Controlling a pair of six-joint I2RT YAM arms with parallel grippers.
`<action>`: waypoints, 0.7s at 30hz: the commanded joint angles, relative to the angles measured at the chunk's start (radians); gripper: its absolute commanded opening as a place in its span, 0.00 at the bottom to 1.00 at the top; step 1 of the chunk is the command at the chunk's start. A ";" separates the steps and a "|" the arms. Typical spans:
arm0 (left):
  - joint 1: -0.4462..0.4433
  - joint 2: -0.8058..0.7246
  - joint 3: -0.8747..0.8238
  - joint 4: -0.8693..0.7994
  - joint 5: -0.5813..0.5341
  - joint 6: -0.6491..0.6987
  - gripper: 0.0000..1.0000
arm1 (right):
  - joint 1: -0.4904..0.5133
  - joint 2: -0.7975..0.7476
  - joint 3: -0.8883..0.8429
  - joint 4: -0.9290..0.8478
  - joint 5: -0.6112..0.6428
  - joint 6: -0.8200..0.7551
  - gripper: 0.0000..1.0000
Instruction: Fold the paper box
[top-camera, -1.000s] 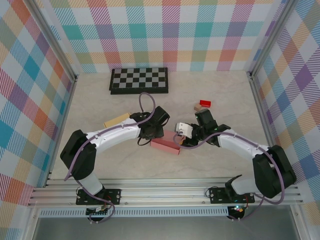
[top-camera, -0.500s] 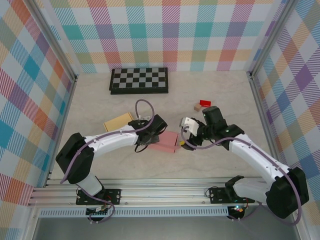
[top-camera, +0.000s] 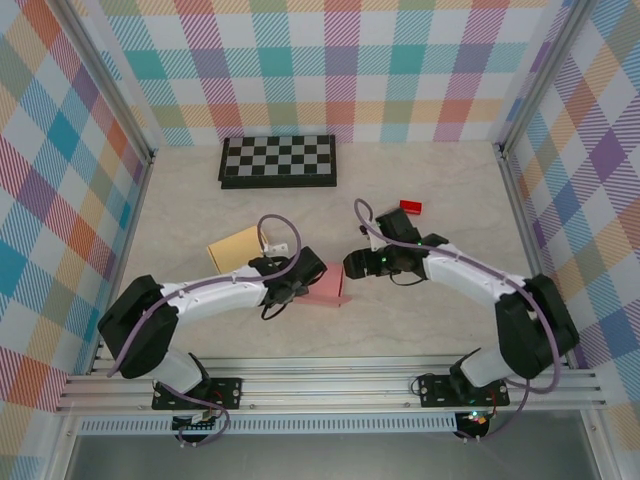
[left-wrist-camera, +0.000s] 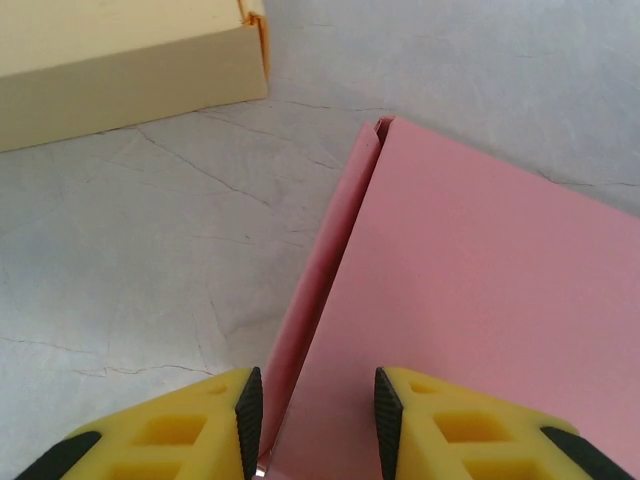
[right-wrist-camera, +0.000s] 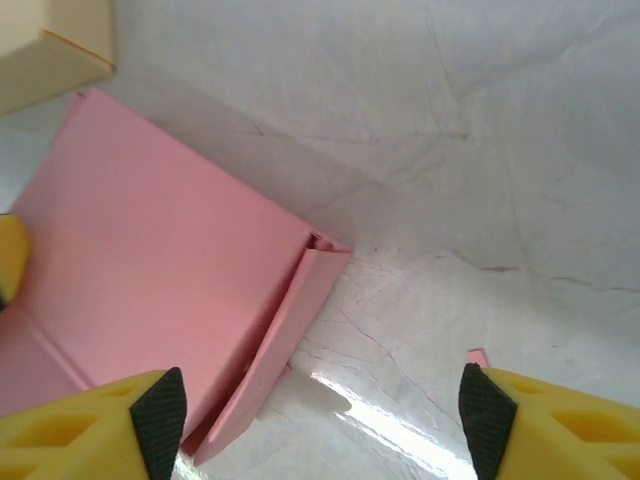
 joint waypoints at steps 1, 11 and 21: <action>-0.007 -0.016 -0.048 -0.012 -0.022 -0.023 0.37 | 0.041 0.045 0.053 0.035 0.018 0.120 0.73; -0.007 -0.013 -0.068 0.029 0.001 -0.024 0.43 | 0.095 0.170 0.055 0.052 0.016 0.171 0.65; 0.006 -0.163 -0.036 -0.141 0.005 0.043 0.62 | 0.098 0.166 -0.008 0.030 0.127 0.193 0.61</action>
